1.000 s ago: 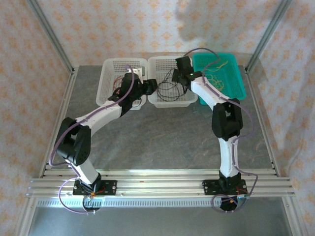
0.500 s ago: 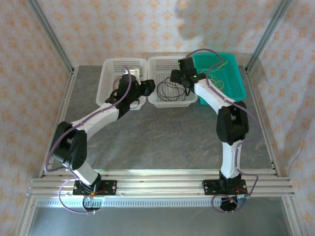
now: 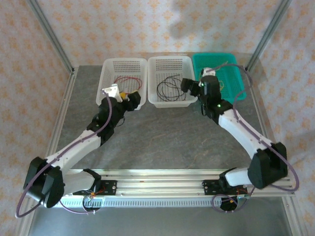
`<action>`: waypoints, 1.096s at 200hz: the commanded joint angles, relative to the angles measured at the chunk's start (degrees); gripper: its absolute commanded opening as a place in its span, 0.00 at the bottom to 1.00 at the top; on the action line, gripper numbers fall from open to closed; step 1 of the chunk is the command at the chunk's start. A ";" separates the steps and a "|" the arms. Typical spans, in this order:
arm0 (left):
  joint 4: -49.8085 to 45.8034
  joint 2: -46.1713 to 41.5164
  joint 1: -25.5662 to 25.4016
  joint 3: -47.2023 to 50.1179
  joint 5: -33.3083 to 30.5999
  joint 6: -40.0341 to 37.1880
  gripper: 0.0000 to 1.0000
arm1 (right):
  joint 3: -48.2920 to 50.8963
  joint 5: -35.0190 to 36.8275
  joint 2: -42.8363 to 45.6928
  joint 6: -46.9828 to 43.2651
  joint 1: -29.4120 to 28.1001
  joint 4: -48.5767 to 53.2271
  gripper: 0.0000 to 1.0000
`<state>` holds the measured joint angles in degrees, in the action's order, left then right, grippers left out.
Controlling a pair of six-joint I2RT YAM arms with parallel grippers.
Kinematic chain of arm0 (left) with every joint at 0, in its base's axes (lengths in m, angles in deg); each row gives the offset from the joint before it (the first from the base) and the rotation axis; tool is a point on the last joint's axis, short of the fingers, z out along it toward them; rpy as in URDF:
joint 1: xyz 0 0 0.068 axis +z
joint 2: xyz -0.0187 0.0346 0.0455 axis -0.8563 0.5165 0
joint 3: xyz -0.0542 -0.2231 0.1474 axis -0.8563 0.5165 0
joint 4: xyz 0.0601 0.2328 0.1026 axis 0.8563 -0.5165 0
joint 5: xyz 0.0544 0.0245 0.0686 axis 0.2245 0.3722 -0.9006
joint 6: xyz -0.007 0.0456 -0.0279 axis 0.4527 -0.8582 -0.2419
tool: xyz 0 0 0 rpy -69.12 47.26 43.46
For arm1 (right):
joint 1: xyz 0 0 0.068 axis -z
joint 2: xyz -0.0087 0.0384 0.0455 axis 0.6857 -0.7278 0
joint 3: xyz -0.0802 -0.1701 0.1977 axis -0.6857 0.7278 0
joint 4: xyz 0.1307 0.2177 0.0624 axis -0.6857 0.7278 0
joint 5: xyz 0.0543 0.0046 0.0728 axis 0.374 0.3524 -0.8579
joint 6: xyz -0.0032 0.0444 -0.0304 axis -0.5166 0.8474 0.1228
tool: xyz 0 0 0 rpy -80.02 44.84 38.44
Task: Untangle the cables
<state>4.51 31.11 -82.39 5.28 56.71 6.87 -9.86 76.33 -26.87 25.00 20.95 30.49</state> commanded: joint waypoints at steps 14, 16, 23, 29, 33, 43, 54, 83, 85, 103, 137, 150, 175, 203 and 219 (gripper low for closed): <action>5.15 -8.99 0.46 7.71 -10.65 -2.53 0.90 | 12.25 9.08 11.18 1.38 -0.07 -9.70 1.00; 5.23 -9.30 0.46 8.16 -11.31 -2.53 0.90 | 13.04 9.48 11.78 1.51 -0.06 -10.23 1.00; 5.52 -10.89 0.50 9.74 -13.64 -2.75 0.92 | 15.73 11.54 13.97 2.00 -0.09 -11.84 1.00; 5.73 -12.04 0.54 10.94 -15.41 -2.95 0.95 | 17.85 13.46 15.59 2.44 -0.07 -13.08 1.00; 5.92 -12.88 0.55 11.65 -16.39 -3.12 0.99 | 19.23 14.73 16.62 2.56 -0.06 -13.95 1.00; 6.71 -14.26 0.57 13.41 -18.58 -3.96 0.99 | 22.78 17.27 19.00 2.29 -0.06 -16.56 1.00; 6.71 -15.46 0.63 14.64 -21.20 -4.62 0.99 | 27.05 18.82 21.22 0.81 -0.07 -20.38 1.00; 12.92 -17.62 0.63 20.48 -23.67 -11.77 0.99 | 33.40 25.24 24.27 -0.58 0.02 -23.63 1.00; 13.69 -17.76 0.63 21.02 -23.82 -12.36 1.00 | 33.58 25.54 24.33 -0.61 0.02 -23.55 1.00; 19.18 -18.84 0.63 25.67 -26.86 -16.41 0.99 | 34.34 27.54 24.12 -1.40 0.21 -22.66 1.00; 19.26 -18.31 1.31 28.43 -32.68 -20.59 0.99 | 38.14 28.75 23.84 -4.57 1.64 -27.03 1.00; 19.39 -17.55 1.98 29.14 -33.51 -21.19 0.99 | 40.98 28.75 24.10 -6.95 2.04 -30.56 1.00; 22.73 -16.60 2.64 30.54 -34.78 -23.98 1.00 | 44.81 27.86 24.29 -6.74 4.20 -32.98 1.00; 27.52 -13.63 4.93 32.85 -35.18 -25.96 0.99 | 47.97 27.24 22.77 -5.74 7.54 -34.67 1.00; 29.51 -10.82 6.60 33.41 -34.50 -25.99 0.99 | 50.73 25.15 21.47 -6.20 9.59 -39.04 1.00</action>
<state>28.07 17.18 -77.78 37.32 23.64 -16.73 37.48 102.23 -4.08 19.78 28.09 -1.25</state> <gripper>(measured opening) 0.994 0.995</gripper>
